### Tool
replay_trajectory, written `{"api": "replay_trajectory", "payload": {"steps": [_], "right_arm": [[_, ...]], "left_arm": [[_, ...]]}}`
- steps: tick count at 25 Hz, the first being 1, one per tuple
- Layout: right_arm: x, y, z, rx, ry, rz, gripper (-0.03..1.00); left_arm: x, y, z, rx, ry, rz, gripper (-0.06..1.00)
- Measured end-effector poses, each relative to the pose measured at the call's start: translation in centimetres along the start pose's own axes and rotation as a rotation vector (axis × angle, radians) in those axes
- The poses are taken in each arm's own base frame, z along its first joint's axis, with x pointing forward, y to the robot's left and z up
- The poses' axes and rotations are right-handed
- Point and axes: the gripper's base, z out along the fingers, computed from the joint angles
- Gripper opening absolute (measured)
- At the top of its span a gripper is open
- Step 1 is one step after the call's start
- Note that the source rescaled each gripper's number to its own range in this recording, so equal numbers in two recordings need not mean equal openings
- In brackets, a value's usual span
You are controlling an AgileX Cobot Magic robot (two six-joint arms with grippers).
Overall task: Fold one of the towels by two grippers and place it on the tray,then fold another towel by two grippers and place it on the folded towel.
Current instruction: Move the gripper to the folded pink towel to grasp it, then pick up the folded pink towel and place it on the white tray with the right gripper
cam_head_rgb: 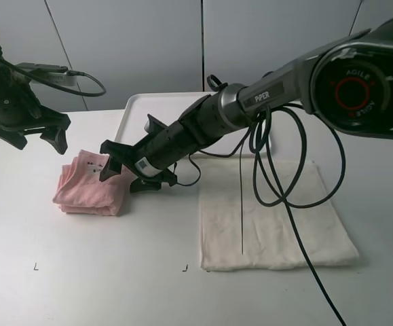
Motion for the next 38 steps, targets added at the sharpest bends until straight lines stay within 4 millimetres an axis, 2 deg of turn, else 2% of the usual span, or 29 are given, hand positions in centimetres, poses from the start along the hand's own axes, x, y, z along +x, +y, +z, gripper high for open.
{"api": "replay_trajectory", "payload": {"steps": [9, 10, 16, 20, 30, 33, 38], "right_arm": [[0.4, 0.6, 0.6, -0.013, -0.027, -0.112, 0.06], [0.4, 0.7, 0.6, -0.015, -0.029, -0.125, 0.04], [-0.4, 2.2, -0.9, -0.021, -0.086, -0.197, 0.04], [-2.9, 1.9, -3.6, -0.012, -0.180, -0.182, 0.04], [-9.8, -5.3, -10.9, 0.086, -0.414, -0.014, 0.04], [-10.8, -6.7, -12.2, 0.129, -0.478, 0.014, 0.04], [-11.2, -7.2, -12.6, 0.161, -0.517, 0.024, 0.04]], "left_arm": [[0.0, 0.0, 0.0, 0.000, 0.000, 0.000, 0.98], [0.0, 0.0, 0.0, -0.001, 0.000, 0.001, 0.98], [0.0, 0.0, 0.0, -0.003, 0.000, 0.002, 0.98], [0.1, 0.0, 0.0, -0.003, 0.006, 0.002, 0.98], [0.2, 0.0, 0.0, -0.004, 0.020, 0.002, 0.98], [0.2, 0.0, 0.0, -0.004, 0.020, 0.002, 0.98], [0.2, 0.0, 0.0, -0.004, 0.020, 0.002, 0.98]]}}
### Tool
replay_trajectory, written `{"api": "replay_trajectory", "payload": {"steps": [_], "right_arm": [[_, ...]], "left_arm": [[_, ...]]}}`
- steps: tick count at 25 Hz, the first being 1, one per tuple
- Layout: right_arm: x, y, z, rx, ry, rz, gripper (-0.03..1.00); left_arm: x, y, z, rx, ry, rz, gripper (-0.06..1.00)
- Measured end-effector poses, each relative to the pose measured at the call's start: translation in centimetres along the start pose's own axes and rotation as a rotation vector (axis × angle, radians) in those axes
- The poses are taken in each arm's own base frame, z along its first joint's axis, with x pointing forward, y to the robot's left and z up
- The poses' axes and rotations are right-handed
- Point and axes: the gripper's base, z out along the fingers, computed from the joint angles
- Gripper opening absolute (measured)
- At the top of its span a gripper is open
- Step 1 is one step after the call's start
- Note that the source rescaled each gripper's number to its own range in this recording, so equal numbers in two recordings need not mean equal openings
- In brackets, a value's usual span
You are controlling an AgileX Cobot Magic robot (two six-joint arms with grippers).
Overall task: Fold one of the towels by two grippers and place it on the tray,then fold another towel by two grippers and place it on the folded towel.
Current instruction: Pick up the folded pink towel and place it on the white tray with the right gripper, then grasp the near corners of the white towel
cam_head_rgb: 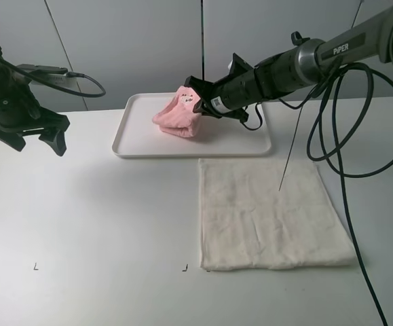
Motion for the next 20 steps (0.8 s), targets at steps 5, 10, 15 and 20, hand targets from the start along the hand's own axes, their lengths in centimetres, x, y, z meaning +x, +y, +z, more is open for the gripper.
{"api": "replay_trajectory", "payload": {"steps": [5, 10, 15, 20], "right_arm": [[-0.2, -0.2, 0.0, 0.019, -0.019, -0.001, 0.48], [-0.2, -0.1, -0.2, 0.035, -0.009, -0.083, 0.99], [-1.8, 0.7, -2.6, 0.032, 0.008, -0.174, 1.00], [-4.2, 0.7, -6.9, 0.047, 0.060, -0.255, 1.00]], "left_arm": [[0.1, 0.0, 0.0, 0.000, 0.006, -0.003, 0.98], [0.1, 0.0, 0.0, 0.000, 0.011, -0.001, 0.98], [0.1, 0.0, 0.0, 0.001, 0.013, 0.010, 0.98], [0.1, 0.0, 0.0, 0.001, 0.013, 0.016, 0.98]]}}
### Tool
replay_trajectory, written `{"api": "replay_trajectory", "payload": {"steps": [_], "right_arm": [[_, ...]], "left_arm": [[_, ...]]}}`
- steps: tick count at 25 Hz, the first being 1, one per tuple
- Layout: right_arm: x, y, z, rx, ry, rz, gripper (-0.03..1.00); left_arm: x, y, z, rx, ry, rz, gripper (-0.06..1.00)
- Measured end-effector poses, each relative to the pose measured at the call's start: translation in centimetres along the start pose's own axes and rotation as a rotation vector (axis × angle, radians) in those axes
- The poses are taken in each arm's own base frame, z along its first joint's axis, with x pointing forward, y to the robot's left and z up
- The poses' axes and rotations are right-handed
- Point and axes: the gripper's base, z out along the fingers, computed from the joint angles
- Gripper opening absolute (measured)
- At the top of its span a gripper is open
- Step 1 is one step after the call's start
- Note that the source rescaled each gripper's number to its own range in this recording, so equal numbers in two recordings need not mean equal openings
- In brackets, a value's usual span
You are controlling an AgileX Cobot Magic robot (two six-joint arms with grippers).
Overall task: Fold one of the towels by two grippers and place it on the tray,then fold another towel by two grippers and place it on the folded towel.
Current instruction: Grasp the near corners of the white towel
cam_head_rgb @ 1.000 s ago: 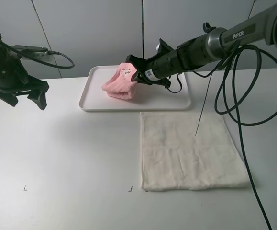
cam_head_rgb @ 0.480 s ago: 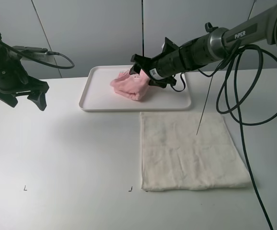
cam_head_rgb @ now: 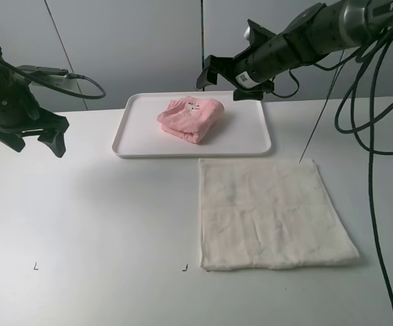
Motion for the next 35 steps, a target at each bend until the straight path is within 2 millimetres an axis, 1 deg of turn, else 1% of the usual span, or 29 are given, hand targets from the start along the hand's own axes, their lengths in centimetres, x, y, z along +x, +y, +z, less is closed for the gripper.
{"api": "replay_trajectory", "payload": {"steps": [2, 5, 6, 7, 9, 11, 14, 17, 20, 22, 25, 27, 30, 33, 35], "right_arm": [[-0.7, -0.5, -1.9, 0.029, 0.025, -0.033, 1.00], [-1.3, -1.1, -5.4, 0.085, 0.032, -0.078, 1.00], [-1.2, -1.4, -6.4, 0.103, 0.034, -0.087, 1.00], [-1.0, -1.6, -7.9, 0.120, 0.031, -0.096, 1.00], [-0.4, -2.1, -9.9, 0.142, 0.028, -0.103, 1.00], [0.8, -2.6, -12.1, 0.169, 0.039, -0.111, 1.00], [2.8, -3.0, -14.9, 0.209, 0.064, -0.127, 1.00], [4.7, -3.3, -17.5, 0.249, 0.097, -0.155, 1.00], [6.7, -3.5, -19.7, 0.283, 0.152, -0.183, 1.00], [7.9, -3.6, -21.2, 0.307, 0.156, -0.181, 1.00], [9.9, -3.7, -22.7, 0.322, 0.203, -0.172, 1.00], [11.3, -3.7, -23.3, 0.328, 0.262, -0.175, 1.00], [13.0, -3.7, -23.5, 0.318, 0.343, -0.179, 1.00], [13.9, -3.8, -23.5, 0.303, 0.395, -0.221, 1.00], [14.3, -3.9, -23.4, 0.286, 0.426, -0.293, 1.00]], "left_arm": [[0.1, 0.0, 0.0, 0.000, 0.006, 0.008, 0.98], [0.1, -0.2, 0.0, 0.019, 0.011, 0.028, 0.98], [0.1, -0.3, 0.0, 0.031, 0.013, 0.034, 0.98], [0.1, -0.5, 0.0, 0.050, 0.015, 0.044, 0.98], [0.1, -0.9, 0.0, 0.094, 0.013, 0.071, 0.98], [0.1, -1.9, -0.1, 0.125, 0.009, 0.112, 0.98], [0.2, -4.1, -0.3, 0.145, 0.001, 0.216, 0.98], [0.4, -7.0, -0.5, 0.161, -0.008, 0.331, 0.98], [1.0, -10.7, -0.3, 0.177, -0.006, 0.453, 0.98], [1.6, -13.1, -0.2, 0.187, -0.004, 0.540, 0.98], [2.9, -16.9, 0.0, 0.202, -0.006, 0.688, 0.98], [3.9, -19.3, 0.1, 0.212, -0.018, 0.785, 0.98], [5.3, -21.9, 0.9, 0.221, -0.002, 0.901, 0.98], [6.2, -23.7, 1.8, 0.216, 0.016, 0.977, 0.98], [6.6, -24.7, 2.1, 0.216, 0.016, 1.022, 0.98]]}}
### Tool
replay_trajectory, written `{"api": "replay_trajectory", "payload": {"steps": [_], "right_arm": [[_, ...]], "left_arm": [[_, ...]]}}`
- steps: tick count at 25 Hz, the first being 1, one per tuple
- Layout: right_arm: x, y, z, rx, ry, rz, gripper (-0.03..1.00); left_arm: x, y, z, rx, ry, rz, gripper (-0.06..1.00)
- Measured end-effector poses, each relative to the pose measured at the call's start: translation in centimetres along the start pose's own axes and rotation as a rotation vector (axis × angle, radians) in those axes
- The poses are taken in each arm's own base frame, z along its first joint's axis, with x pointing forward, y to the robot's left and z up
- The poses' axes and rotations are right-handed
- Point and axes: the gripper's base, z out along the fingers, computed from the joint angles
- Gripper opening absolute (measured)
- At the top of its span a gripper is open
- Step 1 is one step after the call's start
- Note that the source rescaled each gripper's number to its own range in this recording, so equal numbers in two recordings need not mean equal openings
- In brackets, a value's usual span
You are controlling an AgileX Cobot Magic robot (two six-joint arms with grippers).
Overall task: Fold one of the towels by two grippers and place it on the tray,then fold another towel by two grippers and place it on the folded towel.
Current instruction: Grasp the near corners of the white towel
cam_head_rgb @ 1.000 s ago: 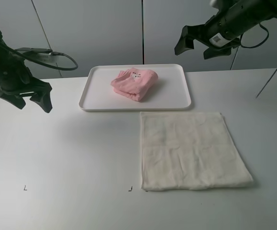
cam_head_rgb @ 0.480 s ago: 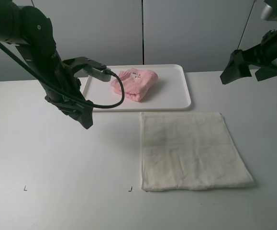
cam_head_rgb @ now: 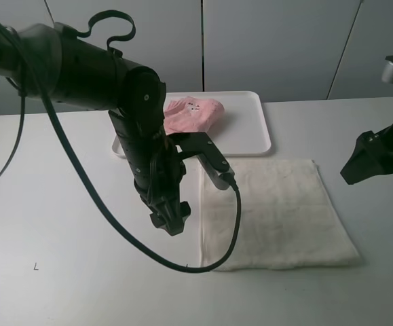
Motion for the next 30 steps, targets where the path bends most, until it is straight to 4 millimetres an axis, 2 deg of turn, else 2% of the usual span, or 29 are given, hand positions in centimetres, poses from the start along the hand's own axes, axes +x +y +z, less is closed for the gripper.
{"api": "replay_trajectory", "payload": {"steps": [6, 10, 13, 16, 21, 26, 30], "right_arm": [[1.0, 0.4, 0.4, -0.057, 0.070, -0.406, 1.00], [1.1, 0.5, 0.4, -0.078, 0.069, -0.707, 1.00], [1.2, 0.5, 0.4, -0.090, 0.068, -0.849, 1.00], [1.2, 0.5, 0.5, -0.094, 0.067, -0.913, 1.00], [1.5, 0.5, 1.6, -0.128, 0.075, -0.921, 1.00], [2.4, 0.6, 2.6, -0.139, 0.090, -0.942, 1.00], [2.4, 1.7, 3.2, -0.140, 0.114, -1.035, 1.00]], "left_arm": [[-2.0, -2.8, 0.0, -0.007, -0.027, 0.129, 0.98], [-2.7, -4.2, 0.8, 0.001, -0.017, 0.201, 0.98], [-3.0, -5.1, 1.5, 0.001, -0.010, 0.235, 0.98], [-3.1, -5.9, 2.0, -0.007, 0.003, 0.274, 0.98], [-3.4, -7.9, 3.1, 0.004, 0.035, 0.322, 0.98], [-3.6, -8.5, 4.0, 0.004, 0.065, 0.324, 0.98], [-3.6, -8.9, 4.8, 0.009, 0.100, 0.321, 0.98]]}}
